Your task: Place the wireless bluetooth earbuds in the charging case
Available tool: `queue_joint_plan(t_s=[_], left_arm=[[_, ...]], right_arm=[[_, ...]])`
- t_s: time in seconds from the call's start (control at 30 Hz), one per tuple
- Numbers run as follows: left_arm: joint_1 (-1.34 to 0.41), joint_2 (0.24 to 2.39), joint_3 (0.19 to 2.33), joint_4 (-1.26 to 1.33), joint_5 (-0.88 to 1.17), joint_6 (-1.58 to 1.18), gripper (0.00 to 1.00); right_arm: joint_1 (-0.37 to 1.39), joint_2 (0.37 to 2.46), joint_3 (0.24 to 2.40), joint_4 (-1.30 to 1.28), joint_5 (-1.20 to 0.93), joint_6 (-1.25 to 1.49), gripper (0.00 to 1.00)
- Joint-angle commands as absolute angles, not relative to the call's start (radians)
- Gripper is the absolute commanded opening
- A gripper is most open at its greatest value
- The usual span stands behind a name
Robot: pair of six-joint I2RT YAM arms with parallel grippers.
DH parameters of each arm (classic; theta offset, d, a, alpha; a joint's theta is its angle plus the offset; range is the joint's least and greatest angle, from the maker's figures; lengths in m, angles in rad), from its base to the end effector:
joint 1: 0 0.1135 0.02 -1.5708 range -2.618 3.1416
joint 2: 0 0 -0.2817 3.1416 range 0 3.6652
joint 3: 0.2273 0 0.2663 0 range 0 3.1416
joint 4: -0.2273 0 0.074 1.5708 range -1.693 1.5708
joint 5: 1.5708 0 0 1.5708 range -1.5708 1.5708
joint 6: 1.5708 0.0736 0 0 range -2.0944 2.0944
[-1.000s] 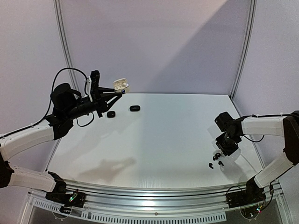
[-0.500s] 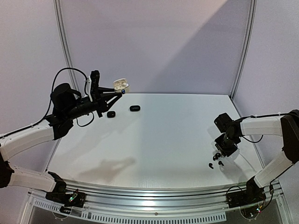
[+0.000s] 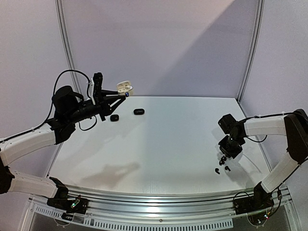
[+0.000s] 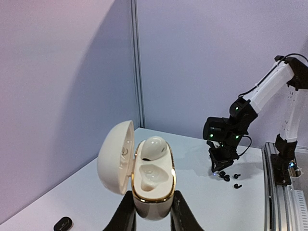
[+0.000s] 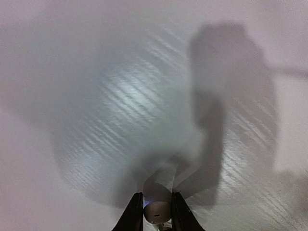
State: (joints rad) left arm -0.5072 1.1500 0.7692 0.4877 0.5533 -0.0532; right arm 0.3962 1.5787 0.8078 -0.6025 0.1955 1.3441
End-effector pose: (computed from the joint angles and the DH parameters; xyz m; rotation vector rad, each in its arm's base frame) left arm 0.2469 -0.1814 0.3445 0.7825 1.3260 -0.8525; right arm 0.2627 0.0944 0.1141 1.3326 2.5369 0.0357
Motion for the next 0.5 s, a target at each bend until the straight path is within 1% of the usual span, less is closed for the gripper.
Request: queue_joint_plan(t_s=[0.0,0.2,0.47], left_arm=[[-0.497,1.143,0.749,0.495,0.554,-0.042,0.00],[-0.493,1.138,0.747,0.495,0.551,-0.033,0.00],[-0.490,1.140,0.747,0.497,0.551,-0.032,0.00]], right_arm=[[0.393,1.703,0.887,-0.586,0.103,1.207,0.19],[0.416,1.798,1.003,-0.561,0.044,1.133,0.16],[0.492,1.936,1.181,-0.642,-0.028,0.925,0.14]])
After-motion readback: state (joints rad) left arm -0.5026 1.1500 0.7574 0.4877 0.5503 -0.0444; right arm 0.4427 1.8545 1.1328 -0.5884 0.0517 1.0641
